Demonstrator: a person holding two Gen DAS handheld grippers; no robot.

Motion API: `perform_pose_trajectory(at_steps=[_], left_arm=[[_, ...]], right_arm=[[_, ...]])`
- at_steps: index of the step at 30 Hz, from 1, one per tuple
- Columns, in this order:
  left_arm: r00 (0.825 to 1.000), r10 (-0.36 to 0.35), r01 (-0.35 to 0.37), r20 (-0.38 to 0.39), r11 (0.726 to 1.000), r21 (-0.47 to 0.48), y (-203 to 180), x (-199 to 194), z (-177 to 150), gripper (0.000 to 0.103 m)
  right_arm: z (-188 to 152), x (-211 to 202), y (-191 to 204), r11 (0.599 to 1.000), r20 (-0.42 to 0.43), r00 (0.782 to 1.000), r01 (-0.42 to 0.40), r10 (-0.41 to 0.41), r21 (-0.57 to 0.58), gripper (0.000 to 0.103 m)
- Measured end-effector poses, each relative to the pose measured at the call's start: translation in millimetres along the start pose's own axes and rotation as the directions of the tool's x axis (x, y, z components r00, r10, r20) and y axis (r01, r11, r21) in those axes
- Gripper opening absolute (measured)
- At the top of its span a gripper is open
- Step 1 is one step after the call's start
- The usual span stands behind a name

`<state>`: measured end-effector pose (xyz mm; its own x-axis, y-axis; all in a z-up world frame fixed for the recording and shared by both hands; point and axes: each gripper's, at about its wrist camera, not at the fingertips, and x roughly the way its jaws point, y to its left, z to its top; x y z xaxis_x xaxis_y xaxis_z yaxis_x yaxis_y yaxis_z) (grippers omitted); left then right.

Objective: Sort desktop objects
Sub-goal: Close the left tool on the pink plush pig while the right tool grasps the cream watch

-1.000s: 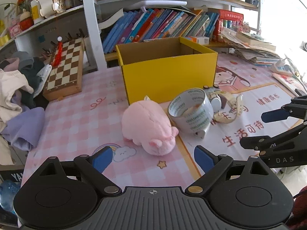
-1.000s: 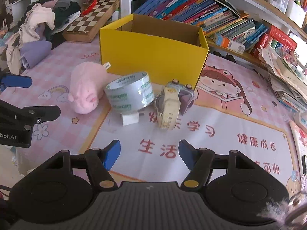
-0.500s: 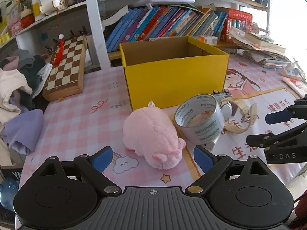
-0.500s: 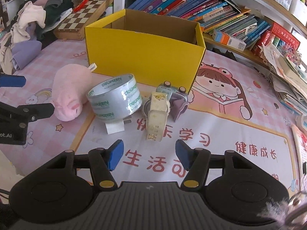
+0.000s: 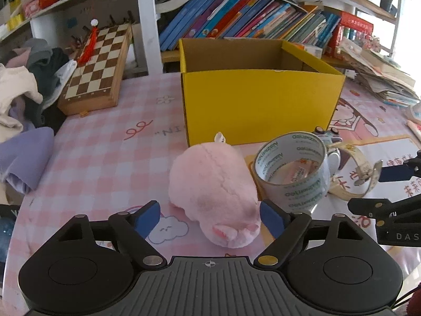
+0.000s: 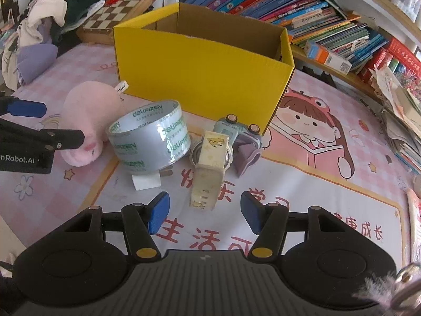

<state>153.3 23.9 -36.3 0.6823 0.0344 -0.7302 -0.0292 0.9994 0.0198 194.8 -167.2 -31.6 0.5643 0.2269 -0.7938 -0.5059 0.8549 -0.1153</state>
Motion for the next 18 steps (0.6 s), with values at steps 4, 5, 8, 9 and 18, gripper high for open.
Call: perform_pose_trajectory(at_steps=[4, 5, 8, 9, 18], left_arm=[[1.000, 0.011, -0.011, -0.007, 1.000, 0.003, -2.7, 6.5, 2.9, 0.081], [1.000, 0.012, -0.012, -0.009, 1.000, 0.002, -3.3, 8.0, 3.6, 0.081], [1.000, 0.015, -0.015, -0.013, 1.000, -0.003, -4.8, 12.5, 6.2, 0.080], [1.000, 0.016, -0.016, -0.016, 1.000, -0.003, -5.6, 14.4, 7.1, 0.080], [0.999, 0.027, -0.027, -0.030, 1.000, 0.001, -8.3, 26.7, 10.9, 0.062]], right_arm=[[3.2, 7.8, -4.1, 1.000, -0.016, 1.000, -0.013, 0.013, -0.005, 0.057], [3.8, 9.5, -4.7, 1.000, -0.019, 1.000, -0.016, 0.016, -0.008, 0.056], [5.6, 14.5, -7.7, 1.000, -0.029, 0.999, -0.025, 0.024, -0.015, 0.056], [6.2, 16.0, -8.9, 1.000, -0.032, 0.999, -0.027, 0.027, -0.016, 0.056], [9.9, 27.7, -17.3, 0.998, -0.056, 0.997, -0.061, 0.059, -0.023, 0.056]])
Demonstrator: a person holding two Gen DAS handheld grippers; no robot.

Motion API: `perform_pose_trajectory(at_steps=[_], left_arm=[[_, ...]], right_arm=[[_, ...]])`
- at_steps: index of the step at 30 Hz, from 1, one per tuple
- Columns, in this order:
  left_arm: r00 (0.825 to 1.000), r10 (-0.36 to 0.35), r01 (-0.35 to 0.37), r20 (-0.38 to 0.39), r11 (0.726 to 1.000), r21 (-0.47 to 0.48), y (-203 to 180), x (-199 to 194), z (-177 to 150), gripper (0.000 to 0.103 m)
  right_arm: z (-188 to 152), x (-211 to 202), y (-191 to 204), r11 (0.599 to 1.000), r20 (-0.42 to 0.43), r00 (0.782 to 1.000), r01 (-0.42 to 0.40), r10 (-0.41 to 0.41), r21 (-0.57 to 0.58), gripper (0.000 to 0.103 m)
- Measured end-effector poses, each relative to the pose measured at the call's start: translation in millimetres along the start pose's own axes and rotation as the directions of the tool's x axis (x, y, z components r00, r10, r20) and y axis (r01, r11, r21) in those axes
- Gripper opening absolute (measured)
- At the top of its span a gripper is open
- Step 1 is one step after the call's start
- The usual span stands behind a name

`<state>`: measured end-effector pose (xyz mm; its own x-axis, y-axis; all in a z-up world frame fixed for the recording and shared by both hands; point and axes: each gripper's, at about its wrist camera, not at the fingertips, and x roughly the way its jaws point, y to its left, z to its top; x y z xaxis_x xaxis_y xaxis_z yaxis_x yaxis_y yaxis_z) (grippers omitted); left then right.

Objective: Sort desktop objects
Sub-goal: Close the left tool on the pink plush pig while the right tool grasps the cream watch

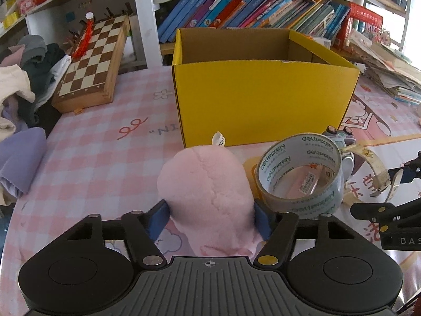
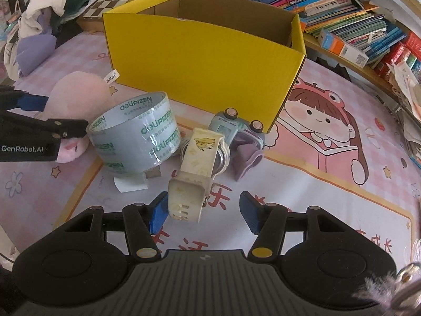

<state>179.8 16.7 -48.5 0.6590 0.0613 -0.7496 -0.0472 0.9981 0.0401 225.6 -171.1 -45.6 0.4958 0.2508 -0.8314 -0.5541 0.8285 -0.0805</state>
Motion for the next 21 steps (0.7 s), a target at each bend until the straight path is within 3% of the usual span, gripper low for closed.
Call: perform_pose_trajectory(at_steps=[5, 21], left_arm=[[1.000, -0.005, 0.005, 0.009, 1.000, -0.005, 1.8, -4.9, -0.8, 0.050], [0.999, -0.016, 0.019, 0.037, 0.998, -0.059, 8.2, -32.0, -6.2, 0.049]], right_arm=[[2.3, 5.7, -2.3, 1.000, -0.012, 1.000, -0.020, 0.020, 0.007, 0.056], [5.8, 9.9, -5.7, 0.998, -0.015, 0.999, -0.052, 0.052, 0.037, 0.054]])
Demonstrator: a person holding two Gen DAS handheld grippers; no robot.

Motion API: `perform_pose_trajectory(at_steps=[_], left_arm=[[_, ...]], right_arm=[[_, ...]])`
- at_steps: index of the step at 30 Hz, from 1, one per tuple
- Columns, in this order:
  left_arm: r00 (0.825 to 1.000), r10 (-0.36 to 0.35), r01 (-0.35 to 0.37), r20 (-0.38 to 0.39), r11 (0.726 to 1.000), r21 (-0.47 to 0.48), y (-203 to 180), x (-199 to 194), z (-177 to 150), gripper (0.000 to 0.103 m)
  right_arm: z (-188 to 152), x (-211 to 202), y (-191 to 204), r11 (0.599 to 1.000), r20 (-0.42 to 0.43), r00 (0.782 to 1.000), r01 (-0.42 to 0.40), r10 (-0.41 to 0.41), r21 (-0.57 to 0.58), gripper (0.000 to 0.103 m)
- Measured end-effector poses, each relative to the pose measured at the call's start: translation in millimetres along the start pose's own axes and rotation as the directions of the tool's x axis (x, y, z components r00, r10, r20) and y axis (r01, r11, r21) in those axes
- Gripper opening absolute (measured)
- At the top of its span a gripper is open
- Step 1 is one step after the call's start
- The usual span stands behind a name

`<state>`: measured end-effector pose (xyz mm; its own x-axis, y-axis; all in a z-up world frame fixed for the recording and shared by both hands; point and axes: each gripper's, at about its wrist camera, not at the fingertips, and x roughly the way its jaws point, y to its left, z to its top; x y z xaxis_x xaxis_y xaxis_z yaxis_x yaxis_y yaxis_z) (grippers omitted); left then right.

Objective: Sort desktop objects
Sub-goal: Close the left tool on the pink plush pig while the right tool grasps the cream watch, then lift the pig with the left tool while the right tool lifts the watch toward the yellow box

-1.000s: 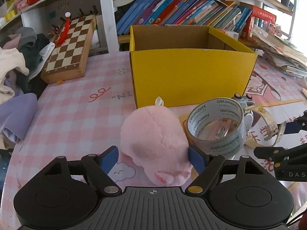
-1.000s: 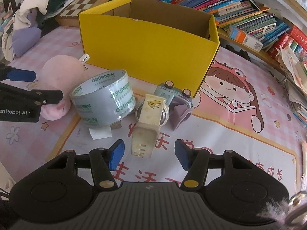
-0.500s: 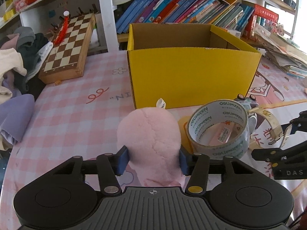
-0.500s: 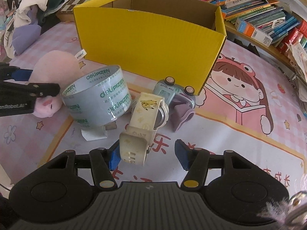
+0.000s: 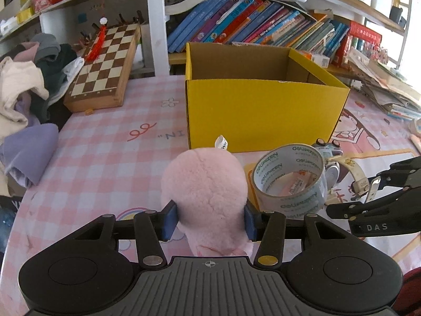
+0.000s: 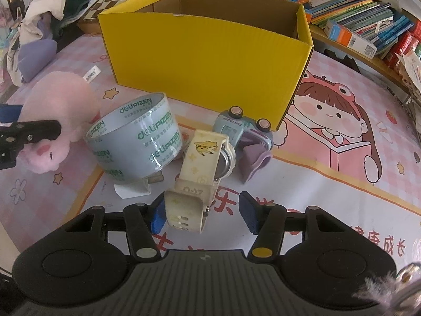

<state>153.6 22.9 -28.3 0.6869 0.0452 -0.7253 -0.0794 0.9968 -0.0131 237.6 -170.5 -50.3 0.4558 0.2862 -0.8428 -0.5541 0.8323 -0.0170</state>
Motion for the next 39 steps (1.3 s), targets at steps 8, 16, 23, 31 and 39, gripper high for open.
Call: perform_pose_trajectory(at_steps=[8, 16, 23, 31, 39], left_arm=[[1.000, 0.025, -0.025, -0.001, 1.000, -0.003, 0.8, -4.4, -3.9, 0.049], [0.999, 0.043, -0.043, 0.007, 0.999, 0.004, 0.2, -9.9, -5.4, 0.049], [0.998, 0.064, -0.064, 0.007, 0.998, -0.006, 2.0, -13.2, -6.5, 0.049], [0.998, 0.059, -0.059, 0.011, 0.998, 0.002, -0.4, -14.9, -6.9, 0.049], [0.999, 0.032, -0.033, 0.022, 0.999, 0.021, -3.4, -16.2, -6.5, 0.049]], right_arm=[[6.1, 5.7, -9.2, 0.999, 0.006, 1.000, -0.005, 0.005, 0.049, 0.053], [17.1, 9.6, -9.4, 0.999, 0.042, 0.999, -0.004, 0.002, 0.047, 0.054], [24.1, 21.2, -10.6, 0.998, 0.028, 1.000, -0.006, 0.005, 0.060, 0.056], [22.3, 19.4, -13.8, 0.997, 0.028, 1.000, -0.015, 0.013, 0.075, 0.048], [14.7, 4.4, -13.6, 0.996, 0.042, 0.999, -0.019, 0.016, 0.085, 0.048]])
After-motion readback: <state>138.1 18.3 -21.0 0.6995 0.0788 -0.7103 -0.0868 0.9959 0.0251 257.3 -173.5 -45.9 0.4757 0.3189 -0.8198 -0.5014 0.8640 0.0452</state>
